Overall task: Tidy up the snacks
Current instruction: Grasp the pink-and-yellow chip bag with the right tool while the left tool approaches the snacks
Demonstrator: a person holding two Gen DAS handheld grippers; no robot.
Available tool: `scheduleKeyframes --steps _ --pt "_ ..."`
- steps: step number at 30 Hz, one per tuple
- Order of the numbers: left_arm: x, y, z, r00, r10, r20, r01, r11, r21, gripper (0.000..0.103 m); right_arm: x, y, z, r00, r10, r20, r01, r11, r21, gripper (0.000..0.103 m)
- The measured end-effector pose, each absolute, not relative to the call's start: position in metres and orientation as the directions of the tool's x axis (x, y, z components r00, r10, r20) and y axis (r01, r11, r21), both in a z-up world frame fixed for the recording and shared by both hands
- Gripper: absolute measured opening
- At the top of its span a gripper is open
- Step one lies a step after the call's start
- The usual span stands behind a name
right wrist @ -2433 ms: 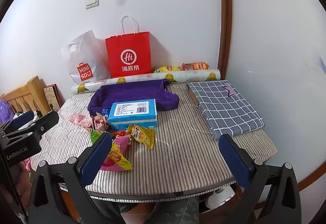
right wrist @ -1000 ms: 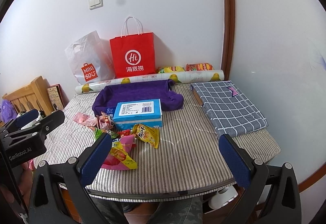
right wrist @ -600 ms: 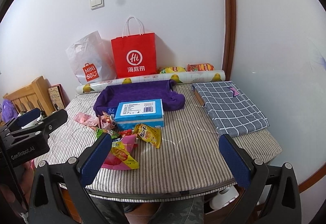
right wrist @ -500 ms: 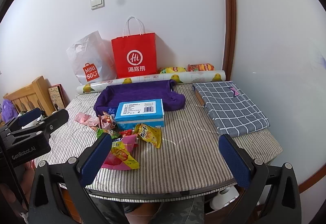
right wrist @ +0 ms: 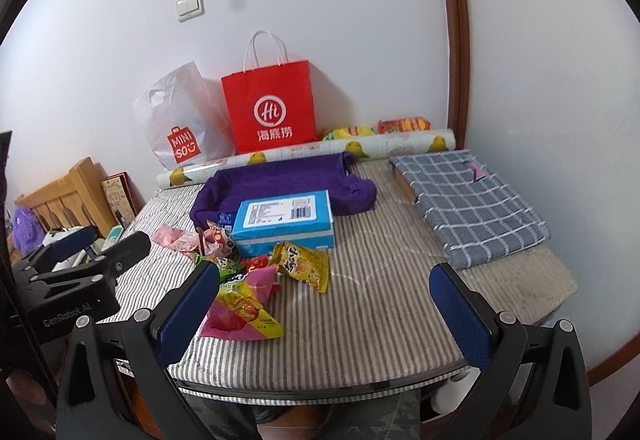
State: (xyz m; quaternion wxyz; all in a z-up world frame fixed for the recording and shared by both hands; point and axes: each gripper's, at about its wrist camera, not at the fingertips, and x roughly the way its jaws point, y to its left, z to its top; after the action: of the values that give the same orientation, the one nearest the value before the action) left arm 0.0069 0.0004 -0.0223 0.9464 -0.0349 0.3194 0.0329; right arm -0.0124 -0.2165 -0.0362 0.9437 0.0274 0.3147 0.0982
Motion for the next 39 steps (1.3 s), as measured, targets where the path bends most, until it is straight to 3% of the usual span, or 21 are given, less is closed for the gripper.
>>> scheduleKeyframes --steps 17,37,39 --pt "0.050 0.079 -0.106 0.659 0.080 -0.748 -0.235 0.967 -0.104 0.102 0.041 -0.159 -0.130 0.588 0.392 -0.708 -0.313 0.917 0.248 0.094" --pt "0.072 0.117 -0.155 0.600 0.015 -0.800 -0.259 0.950 -0.177 0.102 0.081 -0.101 -0.182 0.485 0.380 -0.788 -0.334 0.913 0.235 0.093" --pt "0.072 0.118 -0.154 0.605 -0.003 -0.797 -0.250 0.949 -0.193 0.102 0.079 -0.097 -0.182 0.485 0.379 -0.788 -0.360 0.908 0.215 0.085"
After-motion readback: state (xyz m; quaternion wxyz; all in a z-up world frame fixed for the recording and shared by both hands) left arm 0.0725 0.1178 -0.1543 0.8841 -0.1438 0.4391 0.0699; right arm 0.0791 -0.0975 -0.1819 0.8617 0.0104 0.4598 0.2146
